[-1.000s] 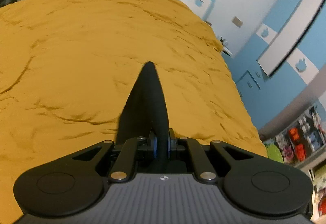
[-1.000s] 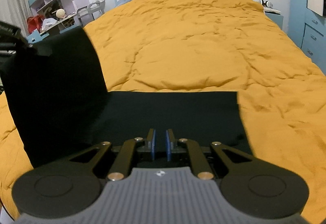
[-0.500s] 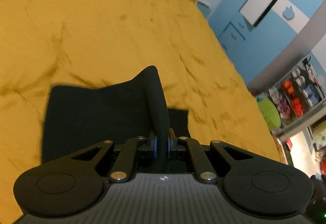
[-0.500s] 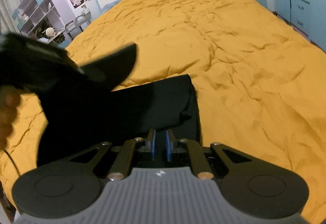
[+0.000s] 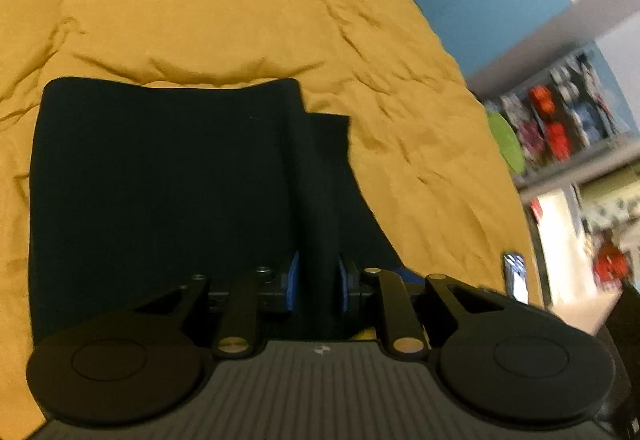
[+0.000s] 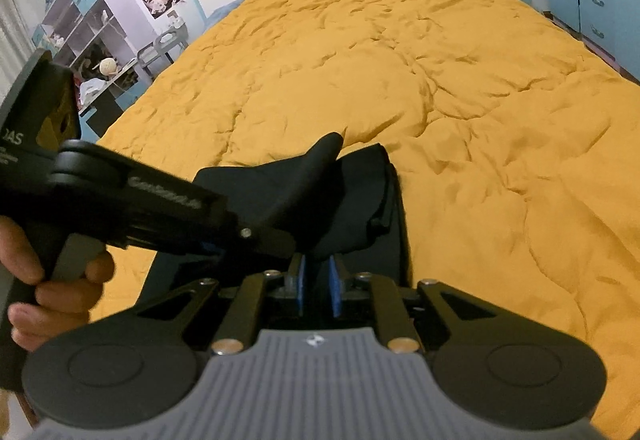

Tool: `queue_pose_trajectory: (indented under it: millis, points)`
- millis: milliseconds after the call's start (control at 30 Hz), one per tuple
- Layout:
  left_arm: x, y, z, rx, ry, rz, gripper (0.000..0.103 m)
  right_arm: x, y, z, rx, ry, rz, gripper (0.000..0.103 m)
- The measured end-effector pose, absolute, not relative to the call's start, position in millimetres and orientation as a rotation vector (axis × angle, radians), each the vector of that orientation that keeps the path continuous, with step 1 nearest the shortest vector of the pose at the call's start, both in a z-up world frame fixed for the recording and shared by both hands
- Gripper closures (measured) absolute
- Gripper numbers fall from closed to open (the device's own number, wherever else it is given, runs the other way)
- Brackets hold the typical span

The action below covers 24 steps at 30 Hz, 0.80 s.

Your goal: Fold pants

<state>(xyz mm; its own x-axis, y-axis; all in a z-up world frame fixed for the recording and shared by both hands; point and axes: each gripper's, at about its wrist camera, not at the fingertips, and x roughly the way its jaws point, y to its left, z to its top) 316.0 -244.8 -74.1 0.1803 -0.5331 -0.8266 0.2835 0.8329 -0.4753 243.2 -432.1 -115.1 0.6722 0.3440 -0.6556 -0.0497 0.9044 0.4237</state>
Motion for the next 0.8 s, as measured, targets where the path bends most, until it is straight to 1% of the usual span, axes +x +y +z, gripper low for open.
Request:
queue_pose_trajectory:
  millis: [33,100,133,167,333,500,533,567,600,633,733,800]
  points:
    - [315.8,-240.8,-69.7,-0.236,1.271,-0.608,0.08,244.8,-434.4,-113.7,0.408,0.81,0.234,0.093]
    - [314.9,-233.5,-59.2,-0.22,1.268,-0.664,0.072,248.6,-438.8,-111.7,0.45,0.814,0.24,0.089]
    - [314.4,-230.0,-54.5,-0.199,1.264,-0.684,0.071,252.3,-440.3,-110.9,0.468,0.819,0.239,0.081]
    - [313.1,-225.2,-49.8,-0.171,1.256,-0.692,0.07,255.1,-440.0,-109.7,0.47,0.821,0.239,0.075]
    - [311.5,-199.0,-36.0,0.031,1.149,-0.577,0.07,277.4,-436.2,-114.7,0.515,0.844,0.25,0.074]
    - [311.4,-172.3,-39.4,0.116,1.094,-0.504,0.07,307.2,-437.4,-136.5,0.558,0.915,0.222,0.073]
    - [311.5,-168.2,-41.6,0.117,1.096,-0.5,0.07,311.4,-438.5,-140.9,0.575,0.928,0.226,0.073]
    - [311.5,-164.9,-43.2,0.12,1.096,-0.496,0.07,314.8,-439.4,-144.2,0.593,0.941,0.23,0.076]
    - [310.3,-163.2,-44.7,0.121,1.095,-0.493,0.07,316.9,-439.7,-145.9,0.606,0.949,0.235,0.082]
    - [311.0,-162.1,-44.5,0.118,1.095,-0.491,0.07,318.2,-438.7,-145.8,0.609,0.952,0.247,0.094]
    - [313.9,-155.7,-49.2,0.098,1.094,-0.481,0.07,318.8,-433.7,-137.6,0.576,0.943,0.26,0.099]
    - [316.0,-149.1,-49.9,0.077,1.087,-0.475,0.07,319.0,-430.9,-127.0,0.546,0.932,0.274,0.1]
